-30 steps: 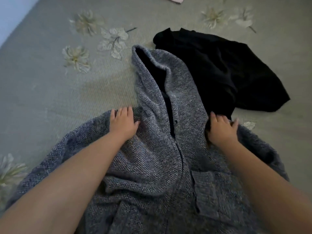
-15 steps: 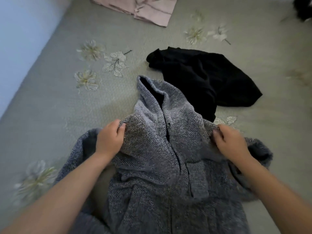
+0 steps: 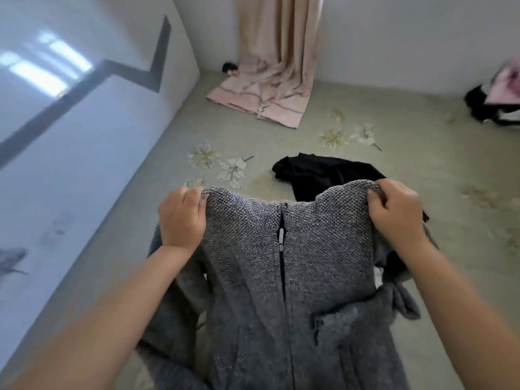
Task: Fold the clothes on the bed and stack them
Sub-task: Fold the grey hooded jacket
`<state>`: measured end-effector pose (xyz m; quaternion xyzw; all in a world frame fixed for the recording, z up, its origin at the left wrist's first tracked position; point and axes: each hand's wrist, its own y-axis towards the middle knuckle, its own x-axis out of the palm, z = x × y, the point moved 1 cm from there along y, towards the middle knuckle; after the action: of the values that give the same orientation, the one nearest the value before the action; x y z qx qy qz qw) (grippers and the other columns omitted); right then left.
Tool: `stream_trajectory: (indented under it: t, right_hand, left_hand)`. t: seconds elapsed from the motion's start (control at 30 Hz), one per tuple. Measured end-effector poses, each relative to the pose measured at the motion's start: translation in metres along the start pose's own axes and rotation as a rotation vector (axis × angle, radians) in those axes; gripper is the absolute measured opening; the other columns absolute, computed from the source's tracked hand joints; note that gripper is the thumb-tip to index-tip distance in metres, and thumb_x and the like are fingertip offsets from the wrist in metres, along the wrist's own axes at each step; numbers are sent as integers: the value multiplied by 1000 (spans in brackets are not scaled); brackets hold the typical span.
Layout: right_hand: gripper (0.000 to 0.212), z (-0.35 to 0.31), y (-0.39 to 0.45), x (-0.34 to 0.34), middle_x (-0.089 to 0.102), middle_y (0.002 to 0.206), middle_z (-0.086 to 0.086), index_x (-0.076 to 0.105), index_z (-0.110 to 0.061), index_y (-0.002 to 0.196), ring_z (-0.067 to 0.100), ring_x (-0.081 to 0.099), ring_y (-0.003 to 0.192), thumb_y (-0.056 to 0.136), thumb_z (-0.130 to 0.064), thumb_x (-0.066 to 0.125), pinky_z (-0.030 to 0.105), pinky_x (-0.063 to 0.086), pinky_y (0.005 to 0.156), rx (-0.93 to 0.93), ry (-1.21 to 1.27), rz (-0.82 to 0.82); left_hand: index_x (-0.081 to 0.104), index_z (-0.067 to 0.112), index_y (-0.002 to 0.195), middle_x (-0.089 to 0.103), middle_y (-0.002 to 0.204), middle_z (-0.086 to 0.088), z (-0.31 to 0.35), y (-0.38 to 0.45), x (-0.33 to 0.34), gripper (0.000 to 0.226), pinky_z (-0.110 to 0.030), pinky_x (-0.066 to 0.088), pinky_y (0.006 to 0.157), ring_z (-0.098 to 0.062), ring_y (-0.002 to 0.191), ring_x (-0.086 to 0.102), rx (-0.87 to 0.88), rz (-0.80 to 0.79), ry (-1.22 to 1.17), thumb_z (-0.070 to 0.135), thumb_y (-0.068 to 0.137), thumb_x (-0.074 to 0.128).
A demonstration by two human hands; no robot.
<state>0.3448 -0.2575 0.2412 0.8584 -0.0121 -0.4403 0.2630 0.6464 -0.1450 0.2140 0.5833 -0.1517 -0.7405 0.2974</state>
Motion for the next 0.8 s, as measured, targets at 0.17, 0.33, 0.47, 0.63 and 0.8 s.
stream_trajectory:
  t: [0.17, 0.33, 0.47, 0.63, 0.8]
  right_hand:
    - [26, -35, 57, 1, 58, 73, 29, 60, 12, 79, 28, 47, 60, 82, -8, 45, 22, 24, 49, 38, 62, 308]
    - [53, -14, 79, 59, 26, 145, 20, 24, -8, 141, 35, 19, 135, 93, -21, 43, 47, 16, 108, 239, -398, -245]
    - [40, 19, -11, 118, 38, 140, 12, 40, -12, 131, 28, 25, 134, 93, -25, 40, 46, 21, 108, 114, -521, -653]
    - [70, 65, -170, 154, 8, 154, 8, 9, -27, 146, 28, 6, 142, 90, -53, 42, 53, 14, 111, 240, -542, -1150]
    - [78, 117, -239, 147, 11, 152, 20, 14, -22, 146, 35, 16, 138, 85, -56, 49, 49, 23, 108, 604, -500, -877]
  left_hand:
    - [60, -6, 80, 56, 71, -24, -13, 82, -14, 24, -43, 42, 59, -38, 65, 55, 14, 119, 103, 13, 86, 46]
    - [32, -2, 131, 29, 138, -27, -42, 101, 31, 46, -49, 17, 103, -41, 128, 26, -137, -213, 286, 4, 88, 44]
    - [22, 5, 139, 30, 144, -13, -43, -11, 89, 54, -41, 28, 105, -28, 131, 28, -132, -770, 263, 13, 90, 43]
    - [13, 14, 144, 15, 152, -9, -32, -188, 124, 71, -45, 21, 110, -26, 139, 14, -176, -1262, 204, 52, 91, 39]
    - [-11, 26, 145, -23, 151, -9, -29, -283, 128, 95, -51, -1, 112, -29, 139, -19, -148, -1308, 206, 71, 78, 41]
